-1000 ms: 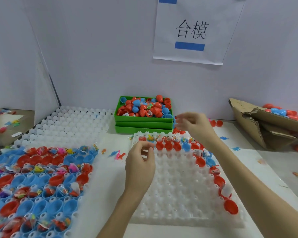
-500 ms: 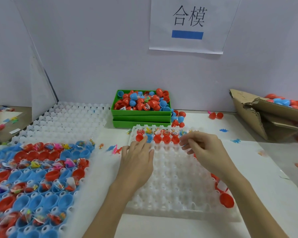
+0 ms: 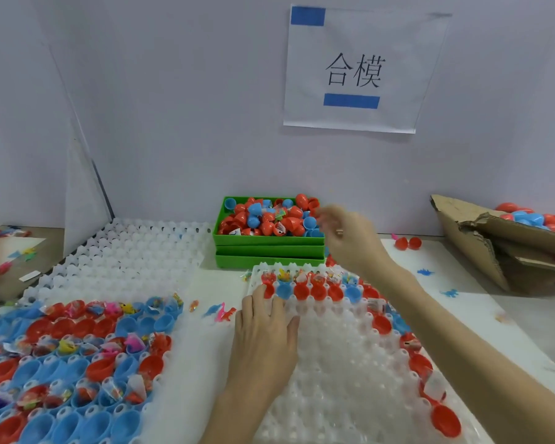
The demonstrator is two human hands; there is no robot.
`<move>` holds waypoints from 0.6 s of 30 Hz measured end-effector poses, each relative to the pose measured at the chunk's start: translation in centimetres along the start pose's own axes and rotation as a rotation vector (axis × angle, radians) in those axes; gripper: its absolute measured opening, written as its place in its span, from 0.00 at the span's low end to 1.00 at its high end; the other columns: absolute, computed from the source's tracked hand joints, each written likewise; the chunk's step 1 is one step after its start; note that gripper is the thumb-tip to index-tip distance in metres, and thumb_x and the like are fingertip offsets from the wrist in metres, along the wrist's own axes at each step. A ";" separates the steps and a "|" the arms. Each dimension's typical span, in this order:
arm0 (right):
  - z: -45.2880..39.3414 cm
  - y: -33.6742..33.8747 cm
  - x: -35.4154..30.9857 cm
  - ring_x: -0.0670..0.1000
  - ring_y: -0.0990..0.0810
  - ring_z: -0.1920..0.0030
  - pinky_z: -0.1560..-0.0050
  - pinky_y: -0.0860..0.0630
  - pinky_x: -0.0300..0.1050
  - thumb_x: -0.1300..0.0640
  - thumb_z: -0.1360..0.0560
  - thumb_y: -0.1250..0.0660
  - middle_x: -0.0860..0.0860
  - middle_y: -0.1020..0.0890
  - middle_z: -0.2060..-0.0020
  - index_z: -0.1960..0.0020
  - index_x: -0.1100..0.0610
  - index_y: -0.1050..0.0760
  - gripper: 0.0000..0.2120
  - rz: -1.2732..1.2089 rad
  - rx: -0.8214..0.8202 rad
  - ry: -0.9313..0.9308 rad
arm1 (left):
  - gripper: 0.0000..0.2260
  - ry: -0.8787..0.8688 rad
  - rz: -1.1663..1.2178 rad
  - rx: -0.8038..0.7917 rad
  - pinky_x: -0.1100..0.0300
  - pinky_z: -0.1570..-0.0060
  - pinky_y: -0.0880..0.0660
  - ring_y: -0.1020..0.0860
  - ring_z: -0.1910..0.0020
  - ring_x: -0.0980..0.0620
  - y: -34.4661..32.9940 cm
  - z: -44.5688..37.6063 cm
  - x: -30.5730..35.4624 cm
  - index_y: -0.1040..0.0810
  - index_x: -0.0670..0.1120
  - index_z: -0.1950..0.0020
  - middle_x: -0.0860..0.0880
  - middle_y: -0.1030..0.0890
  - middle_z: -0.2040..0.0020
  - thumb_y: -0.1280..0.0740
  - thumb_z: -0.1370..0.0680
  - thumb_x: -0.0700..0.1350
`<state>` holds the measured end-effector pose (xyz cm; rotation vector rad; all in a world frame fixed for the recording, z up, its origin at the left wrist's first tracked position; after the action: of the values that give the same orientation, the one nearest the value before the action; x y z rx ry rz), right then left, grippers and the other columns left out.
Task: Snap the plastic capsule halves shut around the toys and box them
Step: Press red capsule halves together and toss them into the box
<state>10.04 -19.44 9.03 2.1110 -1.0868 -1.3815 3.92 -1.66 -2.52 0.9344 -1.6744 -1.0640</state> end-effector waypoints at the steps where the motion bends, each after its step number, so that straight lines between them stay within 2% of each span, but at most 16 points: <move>1: -2.8 -0.4 -0.3 0.55 0.20 0.34 0.36 0.24 0.44 0.67 0.15 0.42 0.55 0.20 0.33 0.26 0.57 0.28 0.20 0.046 -0.014 0.017 | 0.20 -0.004 0.001 0.008 0.57 0.25 0.42 0.46 0.23 0.50 0.0 0.0 0.0 0.34 0.53 0.24 0.49 0.45 0.20 0.50 0.13 0.58; 3: -7.7 -1.6 -0.5 0.58 0.29 0.25 0.29 0.29 0.48 0.71 0.16 0.43 0.56 0.30 0.23 0.20 0.55 0.36 0.27 0.136 -0.086 0.030 | 0.20 -0.005 0.001 0.016 0.57 0.25 0.42 0.46 0.23 0.49 0.1 0.1 0.1 0.34 0.53 0.24 0.48 0.45 0.20 0.51 0.13 0.58; 5: -11.0 -3.6 0.4 0.59 0.39 0.20 0.24 0.36 0.51 0.74 0.19 0.44 0.55 0.40 0.18 0.17 0.52 0.41 0.34 0.249 -0.241 0.036 | 0.20 0.005 0.013 0.007 0.57 0.24 0.42 0.46 0.22 0.49 0.2 0.1 0.1 0.34 0.53 0.24 0.48 0.46 0.20 0.51 0.13 0.58; 6: -11.9 -4.6 1.2 0.59 0.41 0.19 0.23 0.38 0.52 0.73 0.19 0.43 0.56 0.41 0.18 0.17 0.51 0.41 0.34 0.324 -0.319 0.039 | 0.21 0.005 0.013 0.002 0.57 0.24 0.42 0.46 0.22 0.49 0.2 0.1 0.1 0.34 0.53 0.23 0.49 0.46 0.19 0.51 0.13 0.58; 8: -12.8 -6.1 2.4 0.61 0.38 0.21 0.24 0.38 0.55 0.70 0.20 0.41 0.59 0.35 0.21 0.20 0.52 0.35 0.31 0.463 -0.391 0.059 | 0.20 0.003 0.010 -0.004 0.56 0.24 0.43 0.47 0.21 0.49 0.3 0.1 0.1 0.34 0.53 0.24 0.49 0.47 0.19 0.51 0.13 0.58; 10: -13.1 -6.6 3.0 0.61 0.28 0.29 0.31 0.31 0.54 0.70 0.22 0.38 0.59 0.24 0.29 0.26 0.55 0.27 0.27 0.538 -0.349 0.087 | 0.20 0.004 0.017 -0.008 0.55 0.23 0.43 0.48 0.21 0.48 0.2 0.0 0.2 0.34 0.53 0.24 0.49 0.47 0.19 0.51 0.13 0.58; 13: -12.9 -6.4 2.9 0.62 0.23 0.38 0.37 0.25 0.55 0.72 0.23 0.36 0.59 0.19 0.38 0.33 0.59 0.21 0.21 0.585 -0.248 0.130 | 0.20 0.006 0.008 -0.012 0.56 0.23 0.43 0.48 0.21 0.49 0.0 0.1 0.1 0.33 0.53 0.25 0.50 0.48 0.19 0.51 0.13 0.58; 16: -12.0 -5.0 2.8 0.61 0.24 0.35 0.35 0.25 0.54 0.71 0.21 0.35 0.58 0.20 0.34 0.28 0.59 0.25 0.22 0.530 -0.094 0.159 | 0.20 -0.005 -0.011 -0.009 0.56 0.24 0.42 0.47 0.21 0.49 -0.1 0.1 0.1 0.32 0.54 0.26 0.49 0.46 0.20 0.51 0.13 0.58; 18: -11.2 -2.5 3.1 0.61 0.25 0.34 0.34 0.27 0.54 0.65 0.18 0.34 0.59 0.21 0.33 0.27 0.60 0.28 0.20 0.439 0.055 0.132 | 0.20 -0.011 -0.036 -0.004 0.58 0.26 0.42 0.46 0.23 0.49 -0.2 0.1 0.1 0.32 0.55 0.26 0.49 0.45 0.21 0.52 0.13 0.59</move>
<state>21.69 -21.28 10.37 1.8200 -1.4374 -1.0005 3.84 -1.78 -2.68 0.9606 -1.6691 -1.0979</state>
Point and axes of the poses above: each hand's wrist, its own z-axis away from the middle knuckle, its own y-axis out of the back of the hand, x = y × z, the point moved 5 cm from there along -z, towards the middle knuckle
